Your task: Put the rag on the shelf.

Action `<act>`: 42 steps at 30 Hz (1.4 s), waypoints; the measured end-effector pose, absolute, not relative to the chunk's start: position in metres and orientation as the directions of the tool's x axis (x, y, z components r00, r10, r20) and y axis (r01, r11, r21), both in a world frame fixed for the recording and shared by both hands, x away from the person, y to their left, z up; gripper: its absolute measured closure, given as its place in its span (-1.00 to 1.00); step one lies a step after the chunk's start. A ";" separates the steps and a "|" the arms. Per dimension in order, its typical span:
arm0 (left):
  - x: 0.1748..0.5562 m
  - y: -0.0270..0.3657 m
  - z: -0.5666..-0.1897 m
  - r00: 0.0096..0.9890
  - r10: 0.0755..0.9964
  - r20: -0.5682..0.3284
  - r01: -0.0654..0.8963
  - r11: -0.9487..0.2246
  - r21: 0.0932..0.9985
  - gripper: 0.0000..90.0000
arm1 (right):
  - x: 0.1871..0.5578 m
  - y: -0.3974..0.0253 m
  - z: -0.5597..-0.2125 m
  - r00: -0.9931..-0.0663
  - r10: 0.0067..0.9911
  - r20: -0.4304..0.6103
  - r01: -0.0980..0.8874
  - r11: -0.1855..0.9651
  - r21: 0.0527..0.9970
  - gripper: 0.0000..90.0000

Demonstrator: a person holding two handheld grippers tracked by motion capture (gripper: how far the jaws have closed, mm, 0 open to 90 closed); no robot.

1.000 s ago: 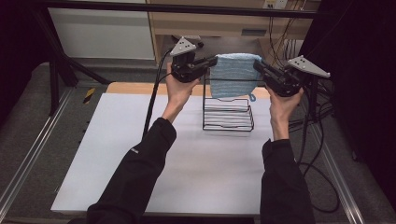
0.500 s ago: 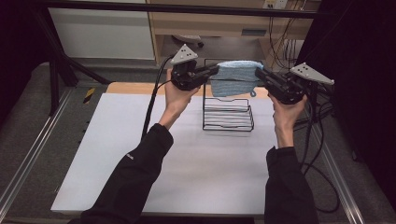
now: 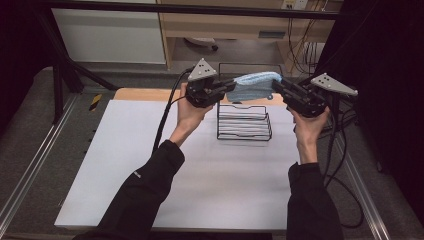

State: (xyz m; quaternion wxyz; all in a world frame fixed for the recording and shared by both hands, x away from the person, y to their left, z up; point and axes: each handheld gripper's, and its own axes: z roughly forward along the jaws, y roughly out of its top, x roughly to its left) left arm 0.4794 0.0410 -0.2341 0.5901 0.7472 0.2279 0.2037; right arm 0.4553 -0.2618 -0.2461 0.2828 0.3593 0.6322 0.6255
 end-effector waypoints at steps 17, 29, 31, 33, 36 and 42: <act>0.473 0.040 -0.248 0.816 0.577 0.040 0.120 -0.237 0.964 0.84 | 0.448 -0.244 -0.214 -0.601 0.793 0.100 0.198 0.026 0.980 0.91; 0.465 0.047 -0.234 0.816 0.577 -0.026 0.170 -0.197 0.966 0.67 | 0.452 -0.247 -0.242 -0.590 0.798 0.126 0.272 0.050 0.961 0.98; 0.467 0.043 -0.236 0.811 0.584 -0.024 0.188 -0.222 0.957 0.74 | 0.452 -0.246 -0.246 -0.590 0.797 0.127 0.277 0.052 0.960 0.97; 0.468 0.038 -0.241 0.807 0.591 -0.018 0.202 -0.247 0.948 0.79 | 0.452 -0.245 -0.249 -0.589 0.798 0.123 0.278 0.057 0.959 0.96; 0.473 0.033 -0.252 0.797 0.604 -0.023 0.226 -0.263 0.938 0.84 | 0.453 -0.246 -0.256 -0.586 0.801 0.121 0.285 0.064 0.956 0.93; 0.482 0.030 -0.263 0.773 0.633 -0.028 0.259 -0.276 0.926 0.94 | 0.455 -0.248 -0.267 -0.580 0.806 0.121 0.289 0.064 0.955 0.92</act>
